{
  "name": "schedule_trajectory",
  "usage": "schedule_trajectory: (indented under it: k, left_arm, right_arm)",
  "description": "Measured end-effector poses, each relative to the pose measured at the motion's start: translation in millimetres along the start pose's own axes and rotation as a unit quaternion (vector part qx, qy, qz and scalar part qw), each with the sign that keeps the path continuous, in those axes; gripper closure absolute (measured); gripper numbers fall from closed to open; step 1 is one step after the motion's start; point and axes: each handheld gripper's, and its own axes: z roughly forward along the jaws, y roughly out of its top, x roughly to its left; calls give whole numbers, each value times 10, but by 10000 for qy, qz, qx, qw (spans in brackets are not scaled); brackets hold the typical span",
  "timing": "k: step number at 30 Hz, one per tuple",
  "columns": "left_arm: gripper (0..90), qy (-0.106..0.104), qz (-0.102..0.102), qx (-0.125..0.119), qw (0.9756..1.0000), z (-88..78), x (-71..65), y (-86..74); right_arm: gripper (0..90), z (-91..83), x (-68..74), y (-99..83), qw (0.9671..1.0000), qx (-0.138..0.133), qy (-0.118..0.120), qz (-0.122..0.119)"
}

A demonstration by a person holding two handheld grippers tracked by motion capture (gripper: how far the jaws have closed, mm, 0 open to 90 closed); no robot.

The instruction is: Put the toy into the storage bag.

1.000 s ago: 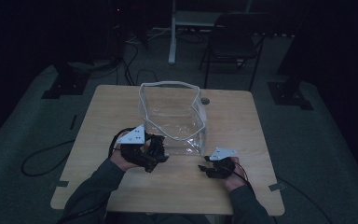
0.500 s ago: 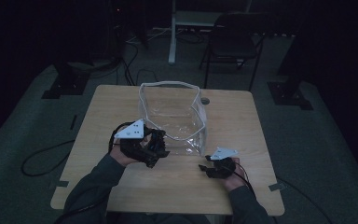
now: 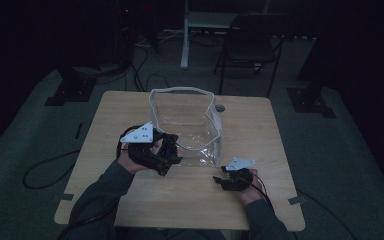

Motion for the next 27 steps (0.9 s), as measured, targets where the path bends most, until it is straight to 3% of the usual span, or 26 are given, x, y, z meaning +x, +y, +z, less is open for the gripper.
schedule_trajectory:
  k: [11, 27]
  left_arm:
    - [255, -51, -48, -126, 9999, -20, 69, 107]
    - [255, -68, 48, -228, 9997, -41, 178, 339]
  right_arm:
    - [425, 0, 4, 1, 10000, 6, 17, 5]
    - [423, 0, 9, 1, 10000, 11, 40, -7]
